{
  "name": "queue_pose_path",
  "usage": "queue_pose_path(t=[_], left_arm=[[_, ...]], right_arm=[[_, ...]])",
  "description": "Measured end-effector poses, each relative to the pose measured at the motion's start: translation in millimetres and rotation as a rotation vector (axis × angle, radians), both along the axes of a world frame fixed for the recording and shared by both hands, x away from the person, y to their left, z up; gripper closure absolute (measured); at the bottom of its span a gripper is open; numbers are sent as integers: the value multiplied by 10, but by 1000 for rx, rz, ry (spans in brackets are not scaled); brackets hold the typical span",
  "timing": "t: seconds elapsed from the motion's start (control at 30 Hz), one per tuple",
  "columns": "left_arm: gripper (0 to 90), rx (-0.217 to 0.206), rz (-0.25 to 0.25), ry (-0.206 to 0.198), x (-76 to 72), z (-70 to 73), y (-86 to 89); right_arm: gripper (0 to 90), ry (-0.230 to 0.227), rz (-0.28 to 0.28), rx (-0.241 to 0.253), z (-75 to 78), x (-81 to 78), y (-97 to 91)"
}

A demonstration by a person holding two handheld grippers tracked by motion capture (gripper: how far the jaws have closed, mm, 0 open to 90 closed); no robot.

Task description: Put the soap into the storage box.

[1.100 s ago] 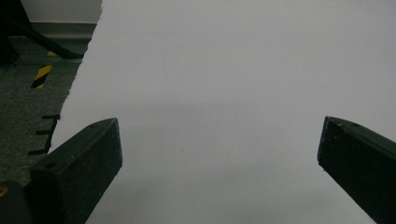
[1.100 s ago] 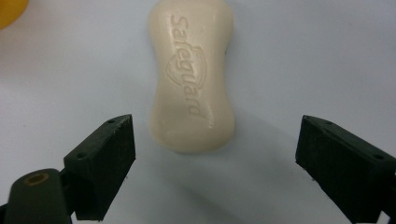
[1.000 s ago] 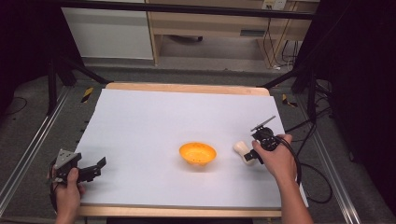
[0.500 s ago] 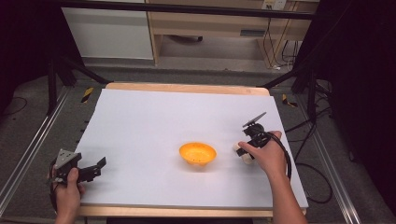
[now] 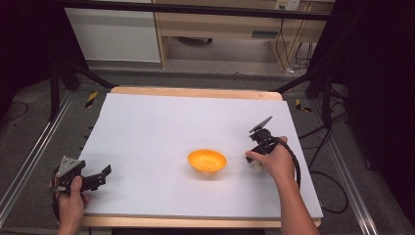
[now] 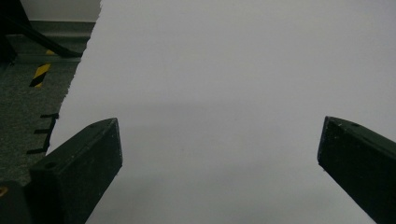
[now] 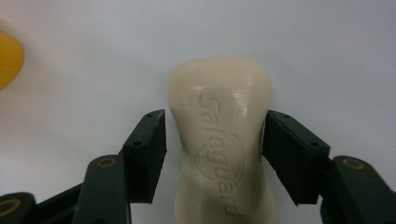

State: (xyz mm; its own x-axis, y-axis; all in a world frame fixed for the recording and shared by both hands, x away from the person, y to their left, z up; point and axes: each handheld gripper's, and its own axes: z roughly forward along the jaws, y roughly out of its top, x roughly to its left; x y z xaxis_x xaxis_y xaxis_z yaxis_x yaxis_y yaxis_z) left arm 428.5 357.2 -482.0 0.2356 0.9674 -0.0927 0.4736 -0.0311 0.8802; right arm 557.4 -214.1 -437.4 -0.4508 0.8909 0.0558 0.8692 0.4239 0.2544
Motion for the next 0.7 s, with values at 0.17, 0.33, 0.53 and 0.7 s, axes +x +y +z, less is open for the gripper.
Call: queue_pose_path(t=[0.17,0.33,0.53,0.7], left_arm=[[0,5,-1,3,1,1,1],[0,8,-1,2,0,1,-2],[0,6,1,0,-1,0,-6],[0,8,-1,2,1,0,-5]], right_arm=[[430,9,-2,-14,-28,11,12],[463,31,-1,-28,-83,4,8],[485,-4,24,-50,-111,-42,11],[485,-29,19,-43,-125,-83,4]])
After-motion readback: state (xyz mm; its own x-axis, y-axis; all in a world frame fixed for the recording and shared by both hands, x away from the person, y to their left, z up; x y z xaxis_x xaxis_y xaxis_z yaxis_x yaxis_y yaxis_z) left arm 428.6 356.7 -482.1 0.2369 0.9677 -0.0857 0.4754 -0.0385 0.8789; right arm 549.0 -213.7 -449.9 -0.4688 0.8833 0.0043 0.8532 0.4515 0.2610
